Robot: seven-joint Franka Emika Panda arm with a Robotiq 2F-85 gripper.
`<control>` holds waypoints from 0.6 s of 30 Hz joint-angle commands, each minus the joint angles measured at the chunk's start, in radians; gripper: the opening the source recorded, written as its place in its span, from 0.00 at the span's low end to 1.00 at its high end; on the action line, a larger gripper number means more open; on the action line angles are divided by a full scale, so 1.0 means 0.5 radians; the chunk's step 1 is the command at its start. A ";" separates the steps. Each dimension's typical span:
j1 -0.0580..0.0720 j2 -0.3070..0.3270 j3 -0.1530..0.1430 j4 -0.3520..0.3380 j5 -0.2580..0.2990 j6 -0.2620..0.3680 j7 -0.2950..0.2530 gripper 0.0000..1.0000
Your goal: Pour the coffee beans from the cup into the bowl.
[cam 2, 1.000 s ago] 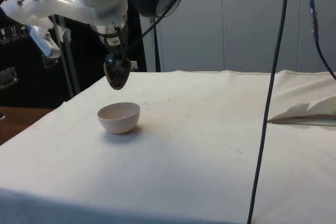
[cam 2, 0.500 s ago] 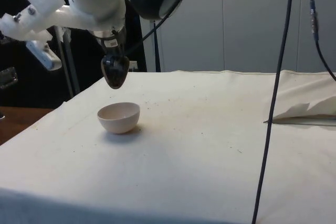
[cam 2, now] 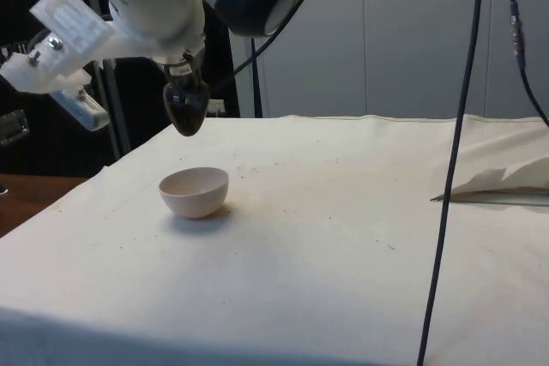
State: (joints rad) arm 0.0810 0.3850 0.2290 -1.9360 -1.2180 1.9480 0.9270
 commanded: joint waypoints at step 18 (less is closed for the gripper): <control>0.008 0.046 0.152 -0.010 -0.252 -0.208 0.206 0.00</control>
State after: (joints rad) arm 0.0810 0.4080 0.3080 -1.9400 -1.3380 1.8440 1.0260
